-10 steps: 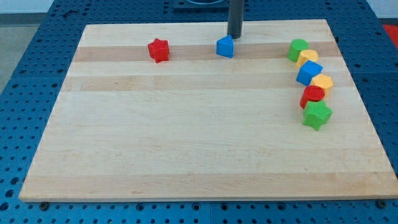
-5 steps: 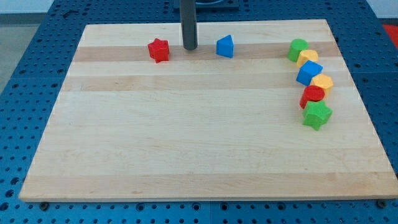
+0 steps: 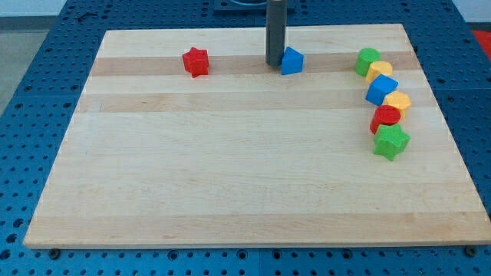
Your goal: Push the blue triangle to the green circle
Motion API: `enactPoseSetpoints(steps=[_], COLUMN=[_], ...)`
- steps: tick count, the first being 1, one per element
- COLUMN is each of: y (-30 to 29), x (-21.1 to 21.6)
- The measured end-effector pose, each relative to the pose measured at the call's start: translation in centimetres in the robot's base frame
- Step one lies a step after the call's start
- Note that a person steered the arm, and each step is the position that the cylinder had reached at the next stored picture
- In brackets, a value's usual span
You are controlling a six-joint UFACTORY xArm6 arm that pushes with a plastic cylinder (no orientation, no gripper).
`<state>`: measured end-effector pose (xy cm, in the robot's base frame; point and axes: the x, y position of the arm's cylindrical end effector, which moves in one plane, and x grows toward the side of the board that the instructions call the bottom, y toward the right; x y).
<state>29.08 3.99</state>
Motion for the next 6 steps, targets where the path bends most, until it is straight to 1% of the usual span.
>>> enactPoseSetpoints(steps=[1,3,4,6], y=[0.4,0.0,0.0,3.9], x=[0.1,2.5,2.7,-0.7])
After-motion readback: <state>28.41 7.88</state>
